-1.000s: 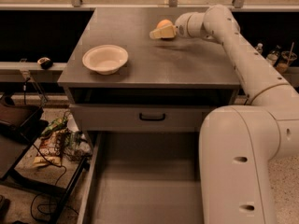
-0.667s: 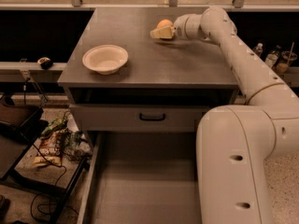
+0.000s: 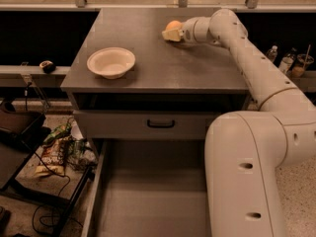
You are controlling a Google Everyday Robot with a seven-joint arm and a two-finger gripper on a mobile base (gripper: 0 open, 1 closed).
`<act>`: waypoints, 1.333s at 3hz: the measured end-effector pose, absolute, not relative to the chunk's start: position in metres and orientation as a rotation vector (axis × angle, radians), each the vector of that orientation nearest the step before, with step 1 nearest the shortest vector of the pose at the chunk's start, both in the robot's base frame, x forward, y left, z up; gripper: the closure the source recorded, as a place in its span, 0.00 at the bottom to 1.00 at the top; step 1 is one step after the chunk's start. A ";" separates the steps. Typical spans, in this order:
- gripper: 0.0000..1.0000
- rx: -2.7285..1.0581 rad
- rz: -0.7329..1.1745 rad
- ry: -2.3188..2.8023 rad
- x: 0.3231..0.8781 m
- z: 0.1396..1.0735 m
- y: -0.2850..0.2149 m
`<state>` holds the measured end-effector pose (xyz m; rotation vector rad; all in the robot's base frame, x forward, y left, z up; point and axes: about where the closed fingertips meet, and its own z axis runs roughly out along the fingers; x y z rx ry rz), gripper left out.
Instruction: Place orange into middle drawer
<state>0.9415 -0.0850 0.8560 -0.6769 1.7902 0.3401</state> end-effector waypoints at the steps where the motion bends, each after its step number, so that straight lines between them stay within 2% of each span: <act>1: 0.89 -0.677 0.340 1.790 0.941 0.856 -0.085; 2: 1.00 -0.692 0.336 1.796 0.941 0.856 -0.083; 3: 1.00 -0.728 0.266 1.774 0.929 0.883 -0.094; 4: 1.00 -0.685 0.134 1.712 0.882 0.960 -0.136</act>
Offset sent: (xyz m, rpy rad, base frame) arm 0.0012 -0.0030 0.0055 -0.0310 0.0058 0.0096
